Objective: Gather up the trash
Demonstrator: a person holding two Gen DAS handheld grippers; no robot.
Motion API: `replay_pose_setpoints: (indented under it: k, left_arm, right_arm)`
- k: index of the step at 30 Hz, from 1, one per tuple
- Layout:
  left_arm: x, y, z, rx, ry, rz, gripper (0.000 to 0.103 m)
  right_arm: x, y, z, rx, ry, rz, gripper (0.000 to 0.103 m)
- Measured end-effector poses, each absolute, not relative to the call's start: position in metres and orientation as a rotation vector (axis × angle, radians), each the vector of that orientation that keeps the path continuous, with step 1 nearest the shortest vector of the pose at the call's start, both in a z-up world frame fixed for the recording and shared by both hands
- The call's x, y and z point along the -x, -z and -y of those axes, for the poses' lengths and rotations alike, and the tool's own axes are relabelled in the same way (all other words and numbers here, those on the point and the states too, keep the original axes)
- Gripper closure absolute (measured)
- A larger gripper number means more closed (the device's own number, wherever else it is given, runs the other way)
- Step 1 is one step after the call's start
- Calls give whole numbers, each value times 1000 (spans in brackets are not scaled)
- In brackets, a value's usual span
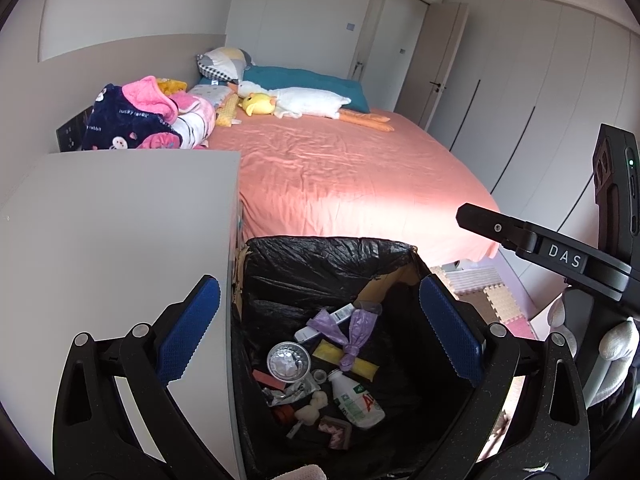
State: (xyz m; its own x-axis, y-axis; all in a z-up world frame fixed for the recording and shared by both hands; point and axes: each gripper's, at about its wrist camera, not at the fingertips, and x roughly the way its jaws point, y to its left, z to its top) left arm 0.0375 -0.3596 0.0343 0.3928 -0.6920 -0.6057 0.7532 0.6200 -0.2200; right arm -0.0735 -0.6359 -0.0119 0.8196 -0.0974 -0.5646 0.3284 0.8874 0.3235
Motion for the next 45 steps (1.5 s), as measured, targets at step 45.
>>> replay_pose_setpoints:
  k: [45]
  left_arm:
    - [-40,-31,362,-135,882,-704,6]
  right_arm:
    - [69,18,633,-418,230,-587,34]
